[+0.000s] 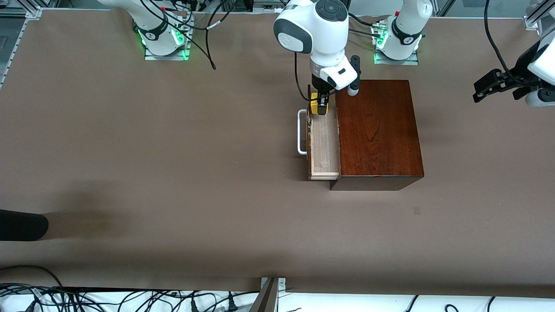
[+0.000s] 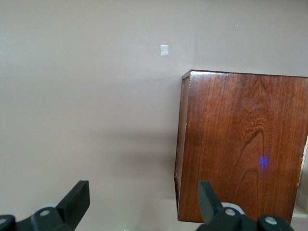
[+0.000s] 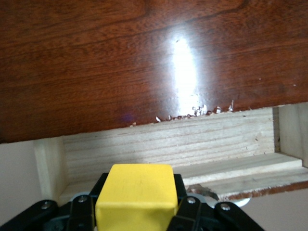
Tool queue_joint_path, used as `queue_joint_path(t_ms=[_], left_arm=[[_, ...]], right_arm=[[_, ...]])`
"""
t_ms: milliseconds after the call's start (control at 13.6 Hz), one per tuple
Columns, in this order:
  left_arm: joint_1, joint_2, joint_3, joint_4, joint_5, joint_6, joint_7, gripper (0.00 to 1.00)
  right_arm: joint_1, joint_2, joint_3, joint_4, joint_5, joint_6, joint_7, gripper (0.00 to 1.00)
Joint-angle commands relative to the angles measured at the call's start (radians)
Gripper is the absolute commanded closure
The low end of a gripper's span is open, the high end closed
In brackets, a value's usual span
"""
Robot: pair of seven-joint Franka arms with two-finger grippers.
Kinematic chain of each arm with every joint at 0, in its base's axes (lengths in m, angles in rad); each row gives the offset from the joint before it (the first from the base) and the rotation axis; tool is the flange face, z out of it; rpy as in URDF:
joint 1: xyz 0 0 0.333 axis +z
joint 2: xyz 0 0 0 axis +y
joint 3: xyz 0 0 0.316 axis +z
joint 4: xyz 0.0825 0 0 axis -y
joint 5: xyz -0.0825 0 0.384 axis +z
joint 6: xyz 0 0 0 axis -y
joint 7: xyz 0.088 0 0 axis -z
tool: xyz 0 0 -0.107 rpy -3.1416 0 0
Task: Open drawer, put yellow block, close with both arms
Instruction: 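Carry the cube over the open drawer and lower it inside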
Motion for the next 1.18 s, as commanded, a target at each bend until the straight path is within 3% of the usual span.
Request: queue_joint_path(t_ms=[0, 1107], left_arm=[[-0.006, -0.008, 0.005, 0.001, -0.018, -0.002, 0.015, 0.00], [-0.006, -0.008, 0.002, 0.003, -0.018, -0.017, 0.015, 0.00]], right_arm=[[0.011, 0.052, -0.009, 0.041, -0.038, 0.028, -0.015, 0.95], [0.011, 0.110, -0.009, 0.039, -0.069, 0.096, -0.029, 0.94]])
